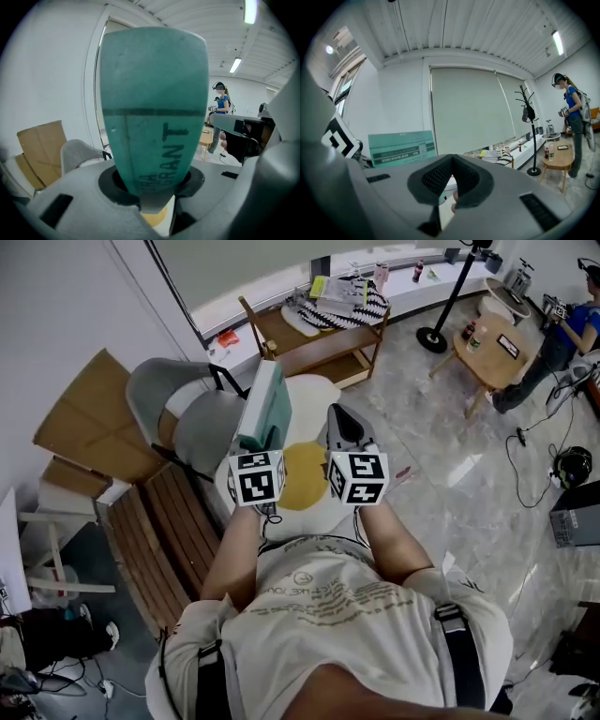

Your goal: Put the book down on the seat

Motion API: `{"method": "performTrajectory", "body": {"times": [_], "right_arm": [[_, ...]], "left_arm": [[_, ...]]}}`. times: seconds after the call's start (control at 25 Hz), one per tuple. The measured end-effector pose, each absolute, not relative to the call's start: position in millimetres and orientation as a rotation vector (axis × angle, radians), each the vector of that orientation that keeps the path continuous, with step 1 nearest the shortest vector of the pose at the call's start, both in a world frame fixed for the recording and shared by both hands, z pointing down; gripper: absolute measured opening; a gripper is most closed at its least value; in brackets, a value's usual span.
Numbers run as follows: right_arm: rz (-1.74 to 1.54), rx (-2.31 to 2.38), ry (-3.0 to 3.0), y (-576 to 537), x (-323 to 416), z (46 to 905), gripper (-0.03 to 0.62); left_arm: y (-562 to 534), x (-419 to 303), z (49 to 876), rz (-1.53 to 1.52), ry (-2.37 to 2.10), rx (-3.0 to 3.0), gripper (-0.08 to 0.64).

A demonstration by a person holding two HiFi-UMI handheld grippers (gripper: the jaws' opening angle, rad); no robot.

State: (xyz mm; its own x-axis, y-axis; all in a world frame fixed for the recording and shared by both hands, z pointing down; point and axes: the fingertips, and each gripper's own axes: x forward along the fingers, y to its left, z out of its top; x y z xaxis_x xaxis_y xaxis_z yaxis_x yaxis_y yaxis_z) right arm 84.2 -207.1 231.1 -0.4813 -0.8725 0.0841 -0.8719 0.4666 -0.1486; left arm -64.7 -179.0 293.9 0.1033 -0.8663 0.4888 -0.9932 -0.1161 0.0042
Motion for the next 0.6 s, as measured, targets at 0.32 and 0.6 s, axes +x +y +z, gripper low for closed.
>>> {"method": "performTrajectory", "body": {"times": [0.32,0.6], "right_arm": [[-0.301,-1.719,2.594,-222,75,235,0.026],[-0.338,-1.777,2.617,-218,55,256,0.026]], "left_arm": [[-203,-83,301,0.587,-1.746,2.122,0.161],[-202,-107,326,0.583,-1.687,2.092,0.161]]}}
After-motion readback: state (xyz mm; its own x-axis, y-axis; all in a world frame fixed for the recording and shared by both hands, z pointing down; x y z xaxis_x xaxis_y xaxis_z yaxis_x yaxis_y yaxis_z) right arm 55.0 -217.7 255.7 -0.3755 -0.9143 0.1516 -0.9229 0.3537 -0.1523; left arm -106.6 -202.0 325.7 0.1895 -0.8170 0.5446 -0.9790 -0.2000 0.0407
